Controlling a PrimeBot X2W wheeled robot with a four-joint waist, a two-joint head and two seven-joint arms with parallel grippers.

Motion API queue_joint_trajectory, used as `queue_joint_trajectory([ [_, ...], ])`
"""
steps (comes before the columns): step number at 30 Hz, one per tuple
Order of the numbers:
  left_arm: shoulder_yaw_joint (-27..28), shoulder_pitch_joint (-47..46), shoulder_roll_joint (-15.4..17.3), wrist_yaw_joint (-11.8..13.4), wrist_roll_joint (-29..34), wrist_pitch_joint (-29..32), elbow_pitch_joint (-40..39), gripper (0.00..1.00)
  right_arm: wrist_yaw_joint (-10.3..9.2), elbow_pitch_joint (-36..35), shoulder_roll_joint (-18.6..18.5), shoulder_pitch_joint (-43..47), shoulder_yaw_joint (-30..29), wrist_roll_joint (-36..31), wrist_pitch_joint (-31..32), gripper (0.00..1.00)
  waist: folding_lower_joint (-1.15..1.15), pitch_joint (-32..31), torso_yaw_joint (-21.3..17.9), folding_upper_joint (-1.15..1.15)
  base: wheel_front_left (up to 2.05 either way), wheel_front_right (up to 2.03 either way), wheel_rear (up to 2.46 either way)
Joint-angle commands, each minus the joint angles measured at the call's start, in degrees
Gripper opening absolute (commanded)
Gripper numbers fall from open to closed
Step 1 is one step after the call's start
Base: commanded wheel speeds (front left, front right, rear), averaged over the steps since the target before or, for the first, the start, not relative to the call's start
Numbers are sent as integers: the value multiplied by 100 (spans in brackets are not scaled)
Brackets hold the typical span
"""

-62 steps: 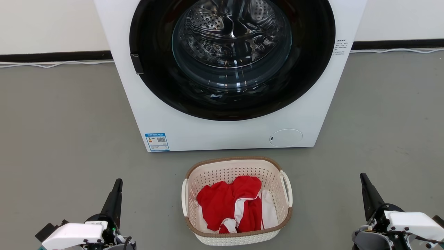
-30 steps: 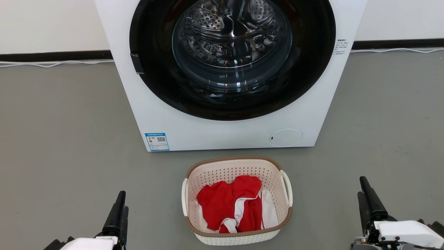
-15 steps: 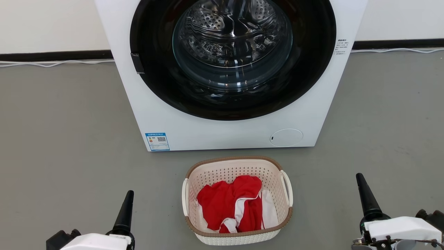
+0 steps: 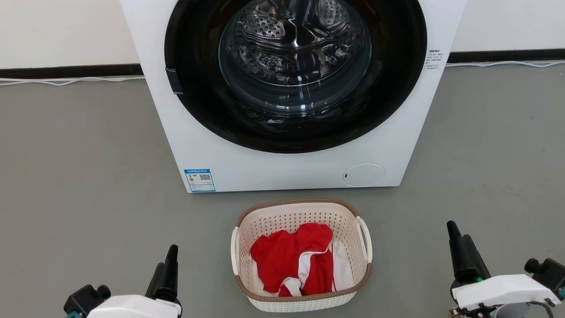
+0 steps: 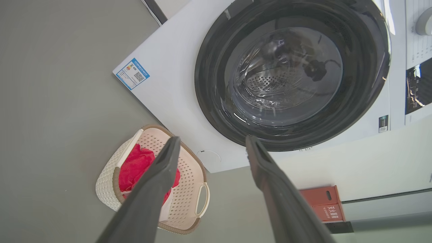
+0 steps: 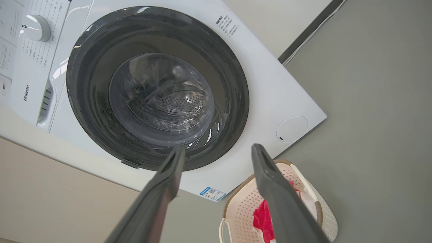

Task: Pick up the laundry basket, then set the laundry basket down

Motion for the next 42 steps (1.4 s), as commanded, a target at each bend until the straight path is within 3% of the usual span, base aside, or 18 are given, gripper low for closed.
queue_joint_trajectory([
  [1, 44, -231, 51, 59, 279, -95, -126, 100, 20, -110, -109, -227, 87, -291, -131, 100, -1, 0, -2, 0, 0, 0, 0],
  [13, -30, -222, 60, 165, 1407, -313, -129, 100, 24, 109, -239, -359, 310, -1389, -349, 100, -1, -23, 10, 0, 0, 0, 0],
  [42, -104, -297, 79, 348, 3580, -784, -96, 100, 34, 486, -352, -527, 445, -3345, -819, 100, -1, -1, 31, 0, 0, 0, 0],
])
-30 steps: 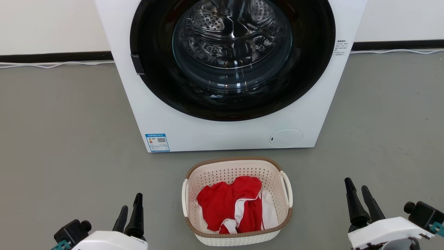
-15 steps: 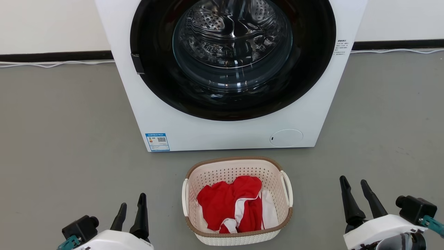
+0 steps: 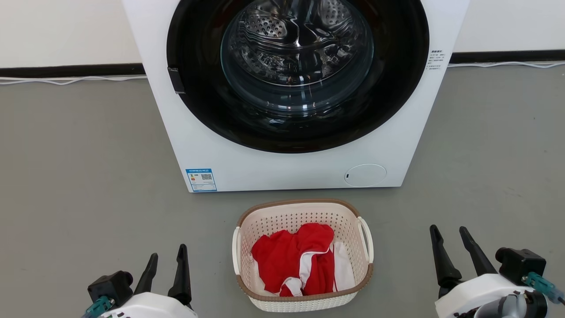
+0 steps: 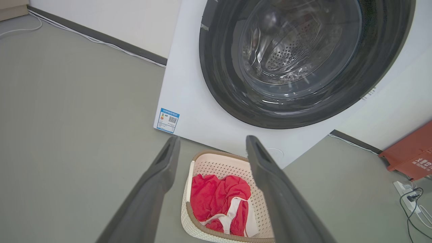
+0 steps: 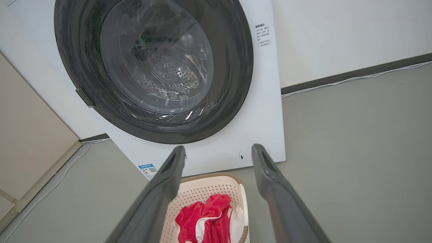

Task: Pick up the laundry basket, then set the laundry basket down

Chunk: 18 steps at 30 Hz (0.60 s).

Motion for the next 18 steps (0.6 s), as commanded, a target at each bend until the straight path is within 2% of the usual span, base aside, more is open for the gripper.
queue_joint_trajectory([
  [1, 107, -273, 56, 65, 200, -95, -130, 100, 31, -103, -87, -268, 88, -211, -132, 100, 0, -3, 0, 0, 0, 0, 0],
  [18, 39, -286, 67, 138, 1272, -364, -93, 100, 37, 77, -85, -334, 48, -1193, -402, 100, 0, 3, 12, 0, 0, 0, 0],
])
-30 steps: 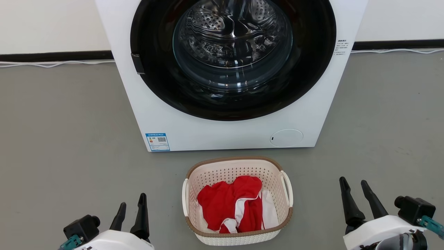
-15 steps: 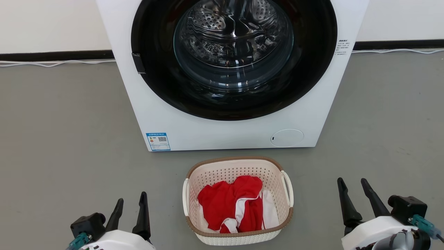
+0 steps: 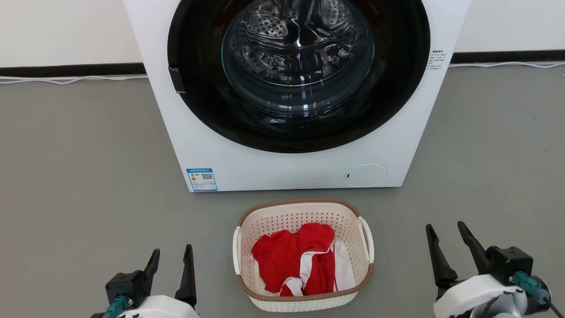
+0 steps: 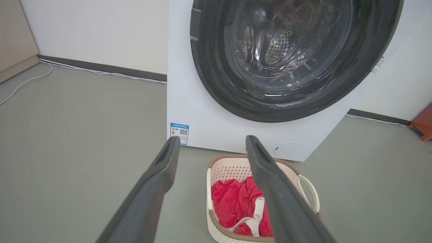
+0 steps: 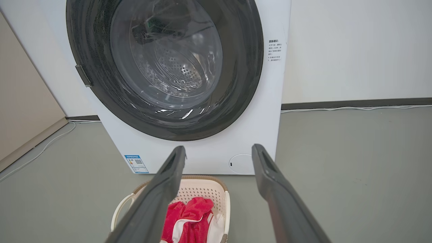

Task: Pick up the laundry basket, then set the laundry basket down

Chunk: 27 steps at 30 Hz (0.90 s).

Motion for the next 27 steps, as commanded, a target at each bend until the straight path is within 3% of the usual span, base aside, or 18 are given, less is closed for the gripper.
queue_joint_trajectory([
  [1, 126, -284, 55, 67, 162, -90, -125, 100, 36, -101, -80, -225, 92, -156, -107, 100, 0, -1, 1, 0, 0, 0, 0],
  [14, 70, -300, 64, 138, 964, -308, -50, 100, 41, 91, -86, -291, 153, -965, -326, 100, 0, -4, 10, 0, 0, 0, 0],
  [27, 112, -303, 64, 107, 800, -312, 64, 100, 41, 226, -68, -295, 133, -814, -329, 100, 0, -26, 10, 0, 0, 0, 0],
])
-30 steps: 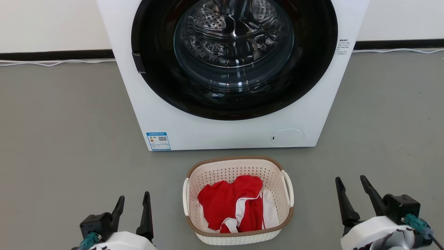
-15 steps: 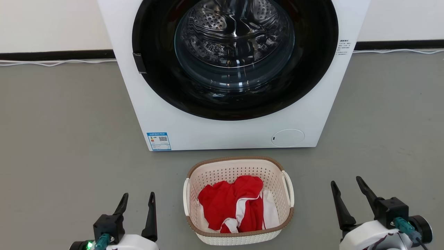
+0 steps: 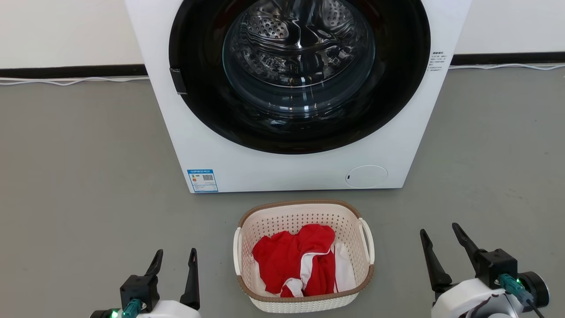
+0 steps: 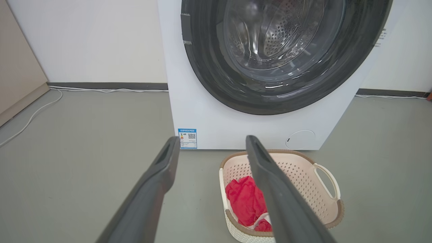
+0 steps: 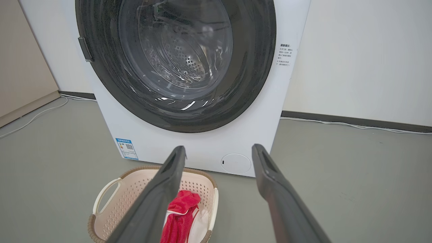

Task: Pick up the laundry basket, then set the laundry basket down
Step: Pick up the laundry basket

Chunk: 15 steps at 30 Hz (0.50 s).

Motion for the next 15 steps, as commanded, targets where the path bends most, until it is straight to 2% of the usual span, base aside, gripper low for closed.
queue_joint_trajectory([
  [1, 181, -287, 55, 5, -31, -78, -121, 100, 36, -111, -63, -186, 106, 51, -81, 100, 0, 3, -2, 0, 0, 0, 0],
  [15, 119, -452, 55, -12, -79, -78, -102, 100, 36, -112, -10, -276, 39, 61, -81, 100, 0, 222, 20, 0, 0, 0, 0],
])
